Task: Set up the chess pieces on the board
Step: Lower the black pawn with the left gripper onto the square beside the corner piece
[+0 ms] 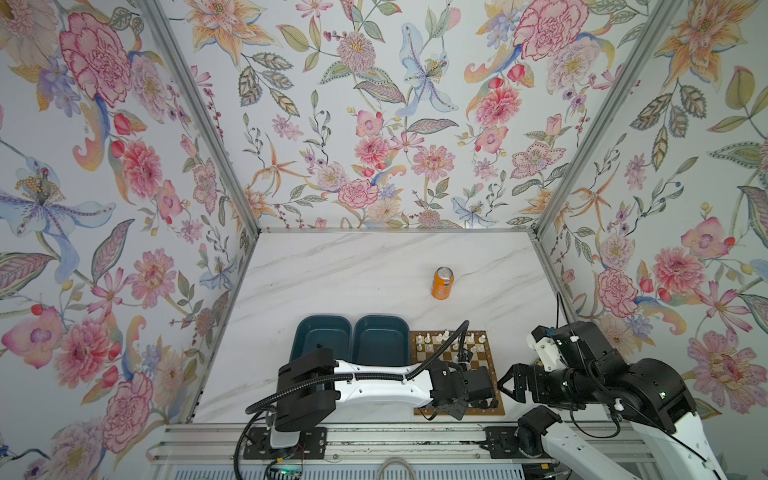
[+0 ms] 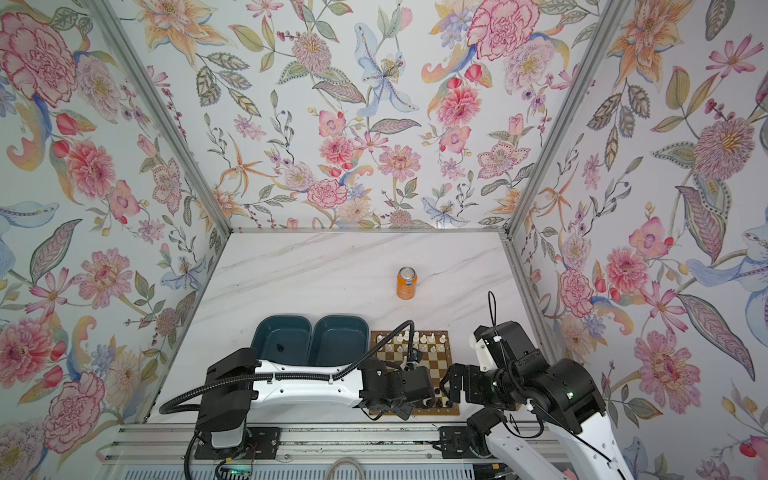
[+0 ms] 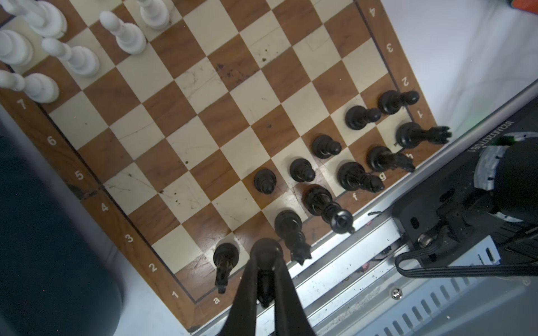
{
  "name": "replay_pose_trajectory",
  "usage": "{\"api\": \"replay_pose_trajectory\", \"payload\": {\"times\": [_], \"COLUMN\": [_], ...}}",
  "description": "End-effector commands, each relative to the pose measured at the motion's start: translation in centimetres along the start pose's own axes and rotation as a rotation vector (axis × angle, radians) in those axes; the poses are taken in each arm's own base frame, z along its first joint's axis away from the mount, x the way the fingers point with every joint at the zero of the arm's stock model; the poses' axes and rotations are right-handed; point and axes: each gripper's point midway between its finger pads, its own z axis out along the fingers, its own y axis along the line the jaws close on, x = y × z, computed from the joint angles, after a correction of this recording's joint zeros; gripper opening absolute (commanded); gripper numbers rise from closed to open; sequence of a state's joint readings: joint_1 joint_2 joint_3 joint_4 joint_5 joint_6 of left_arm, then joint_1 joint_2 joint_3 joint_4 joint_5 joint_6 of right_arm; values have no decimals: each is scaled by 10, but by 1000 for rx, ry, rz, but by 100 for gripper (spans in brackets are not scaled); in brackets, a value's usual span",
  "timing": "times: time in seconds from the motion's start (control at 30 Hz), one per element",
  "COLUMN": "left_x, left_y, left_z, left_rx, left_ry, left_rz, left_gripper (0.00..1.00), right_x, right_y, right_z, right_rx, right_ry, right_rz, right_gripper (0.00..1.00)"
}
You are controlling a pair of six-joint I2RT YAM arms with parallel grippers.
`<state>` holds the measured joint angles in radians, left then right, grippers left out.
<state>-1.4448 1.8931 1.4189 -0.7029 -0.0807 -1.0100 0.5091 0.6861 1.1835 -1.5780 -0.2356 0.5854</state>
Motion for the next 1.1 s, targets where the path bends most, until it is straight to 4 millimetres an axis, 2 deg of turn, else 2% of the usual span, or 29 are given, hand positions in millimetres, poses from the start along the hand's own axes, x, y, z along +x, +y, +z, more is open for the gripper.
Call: {"api": "replay_pose_trajectory", "payload": {"times": [0.0, 0.4, 1.07], "left_x": [7, 11, 2], "left_y": [4, 8, 10], "left_z": [3, 9, 18], "left_rx": [1, -1, -5], "left_ry": [20, 31, 34], "left_rz": [11, 9, 17], "left_gripper": [9, 9, 11], "right_x": [3, 4, 2], "right_y": [-7, -7, -9], "right_z": [-2, -2, -2], "right_rx": [28, 28, 39], "right_ry": [1, -2, -14], "right_rz": [20, 27, 24], "right_gripper": [99, 99, 99]}}
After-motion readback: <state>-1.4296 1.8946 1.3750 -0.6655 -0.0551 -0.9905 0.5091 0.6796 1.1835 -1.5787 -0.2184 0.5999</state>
